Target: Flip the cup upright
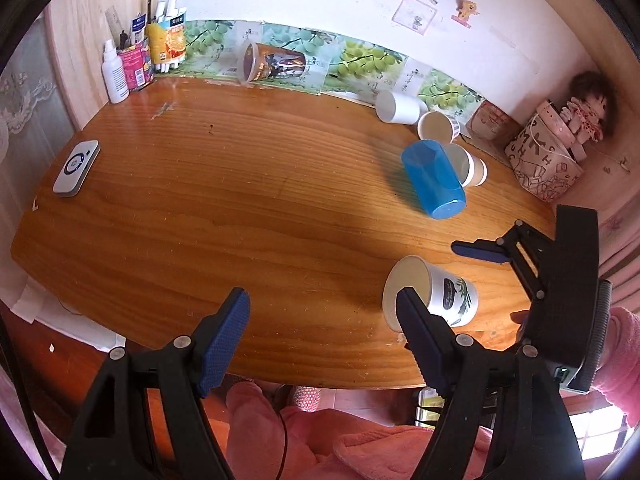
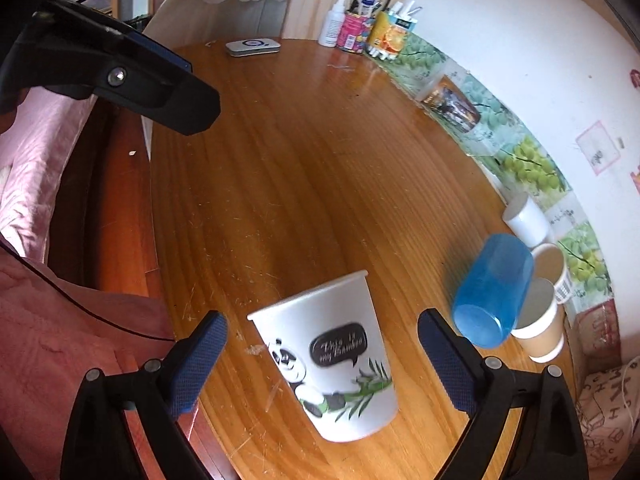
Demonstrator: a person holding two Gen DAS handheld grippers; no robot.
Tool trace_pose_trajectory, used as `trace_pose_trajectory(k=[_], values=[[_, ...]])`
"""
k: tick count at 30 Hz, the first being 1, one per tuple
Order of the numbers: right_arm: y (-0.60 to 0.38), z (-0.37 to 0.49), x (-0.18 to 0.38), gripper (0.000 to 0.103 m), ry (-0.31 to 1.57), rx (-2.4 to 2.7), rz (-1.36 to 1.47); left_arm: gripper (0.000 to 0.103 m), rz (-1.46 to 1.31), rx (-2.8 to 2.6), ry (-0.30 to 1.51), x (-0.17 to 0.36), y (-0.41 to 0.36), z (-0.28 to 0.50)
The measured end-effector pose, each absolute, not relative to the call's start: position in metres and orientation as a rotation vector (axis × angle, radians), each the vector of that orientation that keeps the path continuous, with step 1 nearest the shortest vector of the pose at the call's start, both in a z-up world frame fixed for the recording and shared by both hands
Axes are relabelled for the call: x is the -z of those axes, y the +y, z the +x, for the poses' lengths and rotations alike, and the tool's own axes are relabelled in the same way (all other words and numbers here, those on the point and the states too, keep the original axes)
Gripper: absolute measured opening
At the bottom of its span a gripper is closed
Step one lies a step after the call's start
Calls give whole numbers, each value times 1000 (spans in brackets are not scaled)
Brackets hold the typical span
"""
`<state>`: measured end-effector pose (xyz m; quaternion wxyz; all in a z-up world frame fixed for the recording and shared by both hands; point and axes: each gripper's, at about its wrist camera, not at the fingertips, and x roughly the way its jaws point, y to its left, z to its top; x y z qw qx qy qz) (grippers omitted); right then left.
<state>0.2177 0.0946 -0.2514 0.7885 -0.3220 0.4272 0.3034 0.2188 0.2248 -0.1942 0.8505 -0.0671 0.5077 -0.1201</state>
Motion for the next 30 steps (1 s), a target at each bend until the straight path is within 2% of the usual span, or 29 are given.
trace_pose_trajectory(k=[2,9,11,16,23,30], values=[[98,220,255,92,929,-680,-705,79,-158,237,1072,196,226,218],[105,223,271,90,960,-731,-757,79,-208,181,1053,195,233,216],[108,224,275,84,963,-731,-775,79,-220,170,1054,195,235,217],[111,228,279,76,977,-732,-789,79,-228,155,1052,194,238,218],[112,236,277,76,968,-718,-756,79,-213,155,1060,194,236,221],[100,247,262,76,934,-644,-589,79,-206,163,1053,191,237,225]])
